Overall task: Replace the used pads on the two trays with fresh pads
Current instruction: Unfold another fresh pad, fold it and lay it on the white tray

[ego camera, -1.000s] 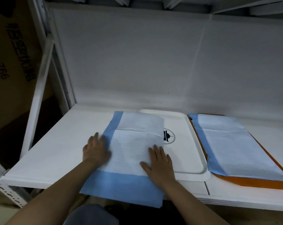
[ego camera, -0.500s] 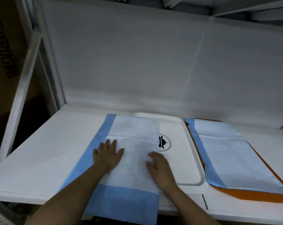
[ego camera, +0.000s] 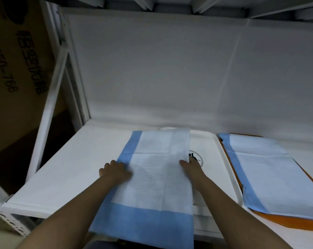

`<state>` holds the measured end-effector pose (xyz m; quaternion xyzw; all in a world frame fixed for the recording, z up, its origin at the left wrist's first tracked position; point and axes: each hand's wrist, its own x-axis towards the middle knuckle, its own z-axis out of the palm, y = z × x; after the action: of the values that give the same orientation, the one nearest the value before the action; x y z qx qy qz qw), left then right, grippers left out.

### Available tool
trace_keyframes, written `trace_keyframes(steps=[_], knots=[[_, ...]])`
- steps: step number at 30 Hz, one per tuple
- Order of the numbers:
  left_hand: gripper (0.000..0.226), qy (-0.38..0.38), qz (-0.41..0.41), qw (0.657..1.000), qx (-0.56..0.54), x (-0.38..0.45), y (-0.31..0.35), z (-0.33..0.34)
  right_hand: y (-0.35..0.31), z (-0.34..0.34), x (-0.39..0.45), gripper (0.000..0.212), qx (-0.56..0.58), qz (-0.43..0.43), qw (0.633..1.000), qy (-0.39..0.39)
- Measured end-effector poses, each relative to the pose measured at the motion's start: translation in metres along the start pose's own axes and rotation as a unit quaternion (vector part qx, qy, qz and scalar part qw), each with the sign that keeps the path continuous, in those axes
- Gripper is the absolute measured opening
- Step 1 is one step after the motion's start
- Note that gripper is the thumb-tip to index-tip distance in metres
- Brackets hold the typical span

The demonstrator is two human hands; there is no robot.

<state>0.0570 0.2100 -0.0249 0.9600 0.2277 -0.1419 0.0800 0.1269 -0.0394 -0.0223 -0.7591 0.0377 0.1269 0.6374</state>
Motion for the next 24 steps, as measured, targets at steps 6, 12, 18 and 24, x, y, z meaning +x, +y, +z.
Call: trace_keyframes(steps=[6, 12, 18, 24], knots=[[0.069, -0.107, 0.021, 0.991, -0.080, -0.010, 0.004, -0.017, -0.030, -0.017, -0.032, 0.033, 0.026, -0.069, 0.995, -0.061], [0.072, -0.041, 0.076, 0.994, -0.063, -0.036, 0.036, -0.019, -0.024, -0.062, -0.042, 0.021, -0.042, 0.052, 0.998, -0.013], [0.073, -0.053, 0.230, 0.972, 0.018, -0.042, 0.088, 0.010, -0.002, -0.106, -0.039, 0.053, -0.108, 0.136, 0.985, -0.016], [0.066, 0.016, 0.173, 0.985, -0.021, -0.013, 0.102, 0.028, 0.003, -0.109, -0.003, 0.075, -0.069, 0.118, 0.990, 0.029]])
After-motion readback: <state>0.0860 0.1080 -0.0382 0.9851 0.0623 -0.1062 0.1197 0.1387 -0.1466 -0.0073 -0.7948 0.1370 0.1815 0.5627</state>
